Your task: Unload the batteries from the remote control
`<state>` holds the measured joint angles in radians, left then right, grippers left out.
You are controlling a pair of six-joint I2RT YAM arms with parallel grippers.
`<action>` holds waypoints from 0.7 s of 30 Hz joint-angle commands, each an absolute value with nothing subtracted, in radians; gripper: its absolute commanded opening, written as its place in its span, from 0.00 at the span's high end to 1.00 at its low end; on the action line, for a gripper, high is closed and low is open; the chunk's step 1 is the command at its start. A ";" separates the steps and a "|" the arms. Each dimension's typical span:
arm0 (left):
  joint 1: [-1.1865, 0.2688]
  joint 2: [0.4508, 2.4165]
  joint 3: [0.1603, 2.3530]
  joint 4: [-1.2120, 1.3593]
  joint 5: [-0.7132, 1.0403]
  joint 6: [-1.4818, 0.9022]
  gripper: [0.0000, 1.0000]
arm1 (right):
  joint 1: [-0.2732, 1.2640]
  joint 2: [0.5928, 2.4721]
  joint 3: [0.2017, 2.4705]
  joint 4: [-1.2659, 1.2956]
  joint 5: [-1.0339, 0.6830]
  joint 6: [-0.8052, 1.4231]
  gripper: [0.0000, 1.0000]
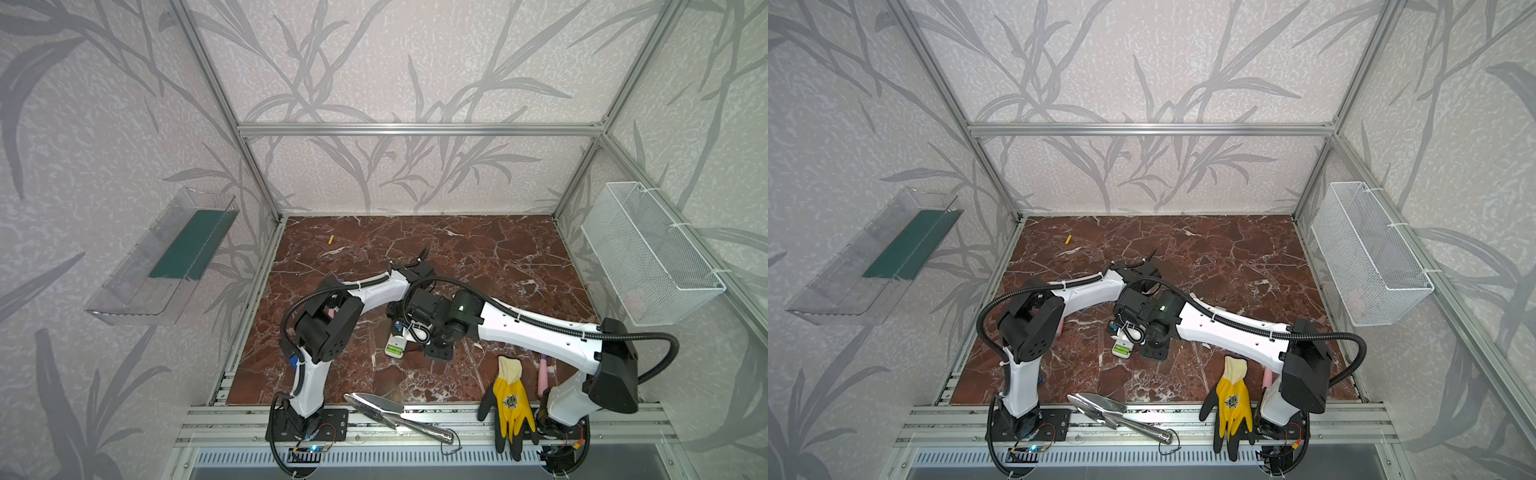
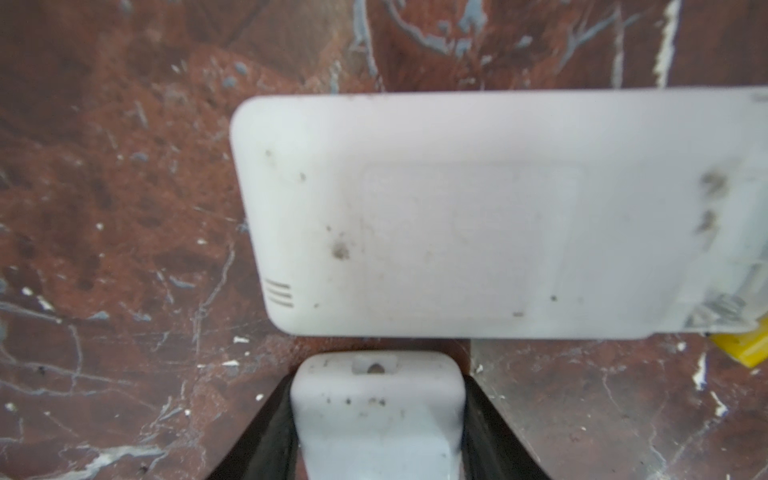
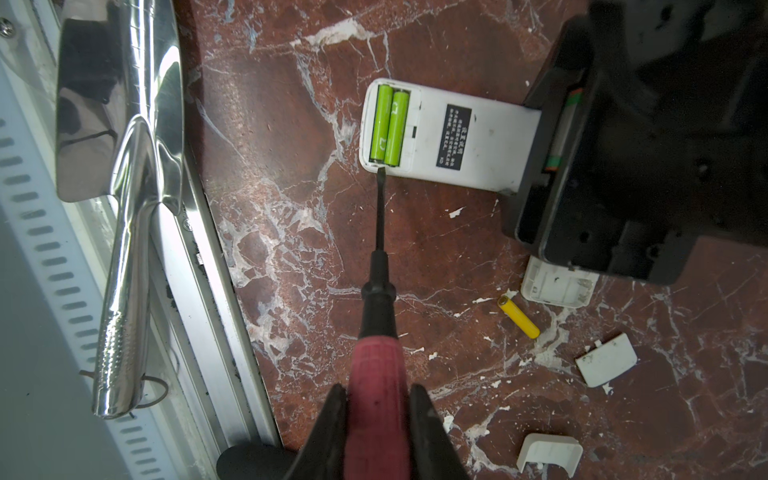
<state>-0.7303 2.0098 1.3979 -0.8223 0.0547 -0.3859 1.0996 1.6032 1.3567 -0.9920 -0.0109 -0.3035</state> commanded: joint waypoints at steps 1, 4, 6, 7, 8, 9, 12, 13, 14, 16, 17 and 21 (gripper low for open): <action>-0.727 2.050 1.361 -0.782 0.080 -0.408 0.54 | 1.106 1.619 1.390 -1.006 -0.027 -0.294 1.00; -0.727 2.051 1.361 -0.781 0.080 -0.410 0.55 | 1.106 1.629 1.403 -1.019 -0.019 -0.289 1.00; -0.727 2.052 1.359 -0.778 0.081 -0.411 0.55 | 1.106 1.636 1.412 -1.025 -0.019 -0.286 1.00; -0.727 2.052 1.359 -0.776 0.081 -0.412 0.55 | 1.106 1.641 1.415 -1.028 -0.016 -0.285 1.00; -0.727 2.053 1.358 -0.775 0.083 -0.413 0.55 | 1.106 1.646 1.421 -1.033 -0.013 -0.281 1.00; -0.727 2.053 1.358 -0.773 0.086 -0.414 0.55 | 1.106 1.653 1.428 -1.042 -0.009 -0.278 1.00; -0.727 2.053 1.356 -0.770 0.092 -0.415 0.56 | 1.106 1.665 1.443 -1.067 0.005 -0.275 1.00; -0.727 2.052 1.356 -0.769 0.094 -0.417 0.56 | 1.106 1.667 1.448 -1.077 0.010 -0.275 1.00; -0.727 2.052 1.357 -0.769 0.098 -0.417 0.56 | 1.106 1.669 1.448 -1.085 0.014 -0.275 1.00; -0.728 2.048 1.359 -0.767 0.103 -0.417 0.56 | 1.106 1.668 1.448 -1.095 0.028 -0.274 1.00; -0.728 2.046 1.360 -0.767 0.108 -0.417 0.56 | 1.106 1.666 1.446 -1.097 0.036 -0.274 1.00; -0.727 2.037 1.362 -0.764 0.124 -0.420 0.45 | 1.106 1.657 1.434 -1.096 0.051 -0.269 1.00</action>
